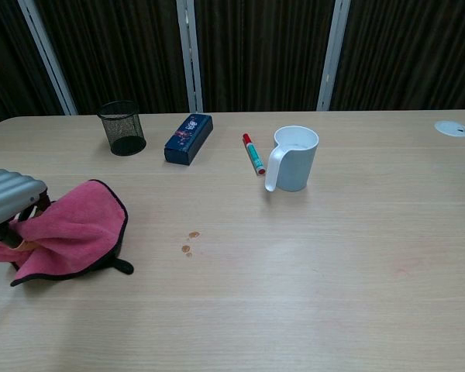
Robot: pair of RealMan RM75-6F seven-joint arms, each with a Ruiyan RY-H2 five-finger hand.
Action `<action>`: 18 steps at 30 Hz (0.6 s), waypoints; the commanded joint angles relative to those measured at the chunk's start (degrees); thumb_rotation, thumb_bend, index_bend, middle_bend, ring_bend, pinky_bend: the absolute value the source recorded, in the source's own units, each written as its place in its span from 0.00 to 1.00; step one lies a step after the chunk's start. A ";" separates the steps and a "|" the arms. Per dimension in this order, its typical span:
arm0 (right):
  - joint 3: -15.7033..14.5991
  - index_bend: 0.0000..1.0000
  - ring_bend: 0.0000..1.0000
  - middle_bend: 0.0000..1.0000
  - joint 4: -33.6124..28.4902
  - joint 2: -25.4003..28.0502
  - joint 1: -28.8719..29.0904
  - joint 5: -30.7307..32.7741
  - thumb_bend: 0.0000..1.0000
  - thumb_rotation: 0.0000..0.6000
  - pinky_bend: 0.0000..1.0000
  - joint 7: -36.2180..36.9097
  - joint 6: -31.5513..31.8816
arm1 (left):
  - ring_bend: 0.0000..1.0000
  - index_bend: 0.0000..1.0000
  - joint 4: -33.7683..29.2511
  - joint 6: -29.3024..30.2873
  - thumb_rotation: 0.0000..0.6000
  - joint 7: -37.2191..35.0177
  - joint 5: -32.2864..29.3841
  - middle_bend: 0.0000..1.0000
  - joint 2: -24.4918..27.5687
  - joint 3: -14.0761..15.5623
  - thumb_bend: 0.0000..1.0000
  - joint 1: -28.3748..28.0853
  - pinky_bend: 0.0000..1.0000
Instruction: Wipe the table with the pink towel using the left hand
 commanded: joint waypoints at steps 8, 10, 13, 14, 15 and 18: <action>-0.07 0.00 0.00 0.00 0.06 -0.02 0.21 0.46 0.00 1.00 0.00 0.34 -0.90 | 0.54 0.87 -6.91 2.88 1.00 5.75 4.82 0.65 -6.49 -2.11 0.41 -5.51 0.54; 0.03 0.00 0.00 0.00 0.29 0.00 0.27 0.72 0.00 1.00 0.00 0.69 -1.10 | 0.54 0.87 -8.56 2.23 1.00 9.37 4.18 0.65 -8.59 -2.79 0.41 -6.72 0.54; 0.33 0.00 0.00 0.00 0.39 0.24 0.28 1.43 0.00 1.00 0.00 1.71 -1.38 | 0.54 0.87 -9.79 1.66 1.00 12.53 4.01 0.65 -11.92 -3.29 0.41 -8.34 0.54; 0.49 0.00 0.00 0.00 0.44 0.36 0.27 1.71 0.00 1.00 0.00 2.11 -1.43 | 0.54 0.87 -9.85 1.22 1.00 13.41 3.79 0.65 -13.22 -3.41 0.41 -8.94 0.54; 0.56 0.00 0.00 0.00 0.47 0.44 0.27 1.84 0.00 1.00 0.00 2.38 -1.48 | 0.54 0.87 -9.68 1.00 1.00 14.07 3.65 0.65 -14.18 -3.52 0.41 -9.35 0.54; 0.78 0.00 0.00 0.00 0.61 0.66 0.30 2.15 0.00 1.00 0.00 3.19 -1.60 | 0.54 0.88 -8.11 0.40 1.00 16.00 4.09 0.65 -17.27 -3.55 0.41 -10.94 0.54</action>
